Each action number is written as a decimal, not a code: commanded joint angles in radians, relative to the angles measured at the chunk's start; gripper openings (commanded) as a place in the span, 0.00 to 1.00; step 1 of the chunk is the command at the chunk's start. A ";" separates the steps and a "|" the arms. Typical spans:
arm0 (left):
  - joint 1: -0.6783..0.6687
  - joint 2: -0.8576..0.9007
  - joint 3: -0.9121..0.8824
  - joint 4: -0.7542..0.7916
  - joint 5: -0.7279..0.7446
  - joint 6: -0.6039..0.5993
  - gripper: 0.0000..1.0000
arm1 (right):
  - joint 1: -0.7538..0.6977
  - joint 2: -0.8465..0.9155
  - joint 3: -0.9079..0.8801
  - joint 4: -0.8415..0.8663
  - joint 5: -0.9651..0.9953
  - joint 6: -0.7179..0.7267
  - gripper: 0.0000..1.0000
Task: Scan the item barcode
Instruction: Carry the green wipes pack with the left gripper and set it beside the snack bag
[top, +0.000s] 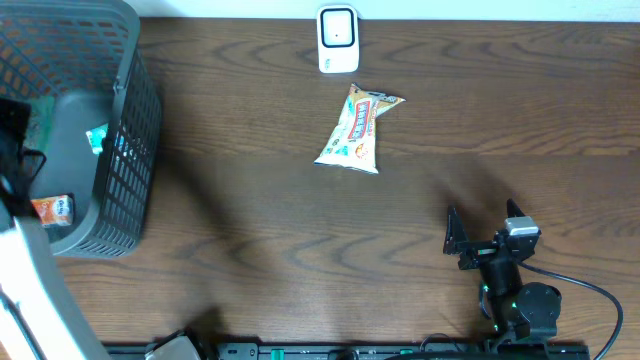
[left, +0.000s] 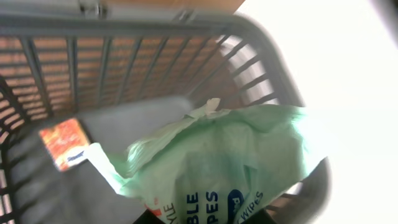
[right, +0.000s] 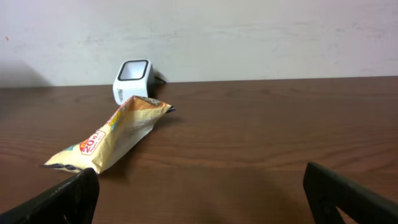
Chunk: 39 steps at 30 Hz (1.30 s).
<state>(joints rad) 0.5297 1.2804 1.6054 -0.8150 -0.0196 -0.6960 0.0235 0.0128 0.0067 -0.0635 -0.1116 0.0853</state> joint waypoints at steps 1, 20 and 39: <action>-0.061 -0.050 0.000 -0.002 0.127 -0.026 0.07 | -0.009 -0.004 -0.001 -0.004 0.004 -0.016 0.99; -0.890 0.431 0.000 0.235 0.185 0.394 0.08 | -0.009 -0.004 -0.001 -0.004 0.004 -0.016 0.99; -1.133 0.837 0.000 0.525 0.124 0.385 0.41 | -0.009 -0.004 -0.001 -0.004 0.004 -0.016 0.99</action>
<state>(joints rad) -0.5709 2.1208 1.6028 -0.3008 0.1089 -0.3161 0.0235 0.0128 0.0071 -0.0635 -0.1116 0.0853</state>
